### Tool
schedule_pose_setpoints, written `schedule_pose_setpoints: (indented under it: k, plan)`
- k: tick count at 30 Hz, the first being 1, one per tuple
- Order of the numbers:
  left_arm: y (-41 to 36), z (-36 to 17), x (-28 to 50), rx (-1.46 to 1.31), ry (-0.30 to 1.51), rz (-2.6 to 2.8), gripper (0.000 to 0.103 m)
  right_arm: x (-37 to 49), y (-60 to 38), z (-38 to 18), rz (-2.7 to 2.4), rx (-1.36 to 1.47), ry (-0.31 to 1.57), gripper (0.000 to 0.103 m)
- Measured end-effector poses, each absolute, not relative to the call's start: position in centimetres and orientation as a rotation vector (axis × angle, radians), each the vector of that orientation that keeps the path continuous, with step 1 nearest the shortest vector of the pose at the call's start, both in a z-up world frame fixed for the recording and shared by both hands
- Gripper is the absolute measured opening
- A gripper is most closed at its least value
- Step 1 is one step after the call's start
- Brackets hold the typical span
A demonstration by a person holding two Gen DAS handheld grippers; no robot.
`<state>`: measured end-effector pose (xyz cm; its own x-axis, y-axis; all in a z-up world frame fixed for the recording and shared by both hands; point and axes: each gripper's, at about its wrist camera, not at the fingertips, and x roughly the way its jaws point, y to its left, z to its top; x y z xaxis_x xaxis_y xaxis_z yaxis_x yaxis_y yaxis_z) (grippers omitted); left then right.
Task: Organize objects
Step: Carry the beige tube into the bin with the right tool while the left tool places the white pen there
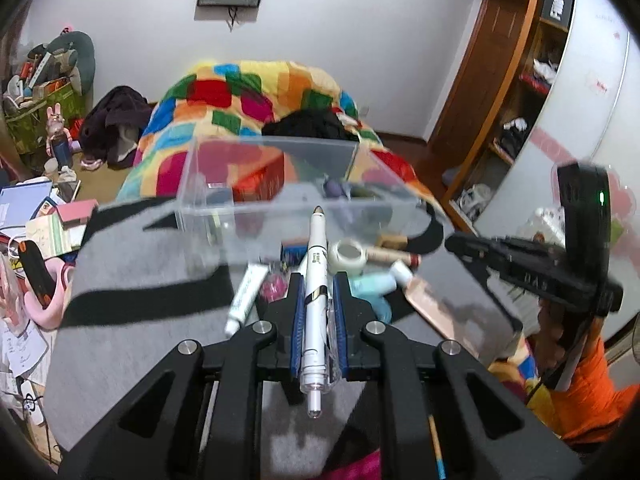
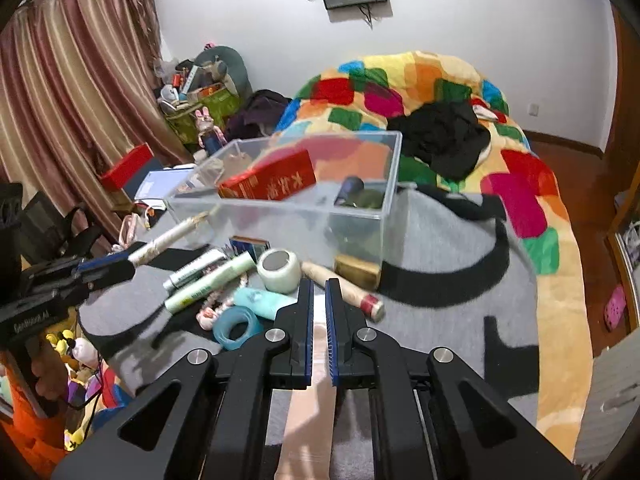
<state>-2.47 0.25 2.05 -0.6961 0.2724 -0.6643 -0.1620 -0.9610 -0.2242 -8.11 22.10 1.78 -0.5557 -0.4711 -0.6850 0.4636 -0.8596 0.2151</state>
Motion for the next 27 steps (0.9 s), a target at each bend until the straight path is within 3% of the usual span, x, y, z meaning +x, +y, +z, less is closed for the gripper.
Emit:
schedule_pose_setpoints:
  k: [6,8,10,17,19,27]
  plan:
    - [-1.2,3.5,-3.9,-1.041,-0.276,2.727,0.013,-8.5,21.0,0.1,-2.362,1.15,0.097,0.011]
    - [-1.8,3.7,-4.5,-1.037,-0.3,2.741,0.013,-8.5,20.6,-1.0,-2.345,1.179,0.124,0.029]
    - [-2.2,3.8,-5.1,-1.036,-0.321,2.75,0.013,-8.7,20.1,-1.9,-2.346,1.196,0.144,0.033]
    - [-3.0,3.7,-6.1,-1.041,-0.343,2.776,0.013,-9.4,19.8,-4.7,-2.324,1.272,0.156,0.032]
    - [-2.9,3.6,-6.3,-1.043,-0.339,2.779,0.013,-9.4,20.2,-4.6,-2.335,1.262,0.142,0.028]
    - [-2.8,3.3,-8.2,-1.066,-0.315,2.77,0.013,-9.3,22.3,-1.8,-2.379,1.195,0.04,0.027]
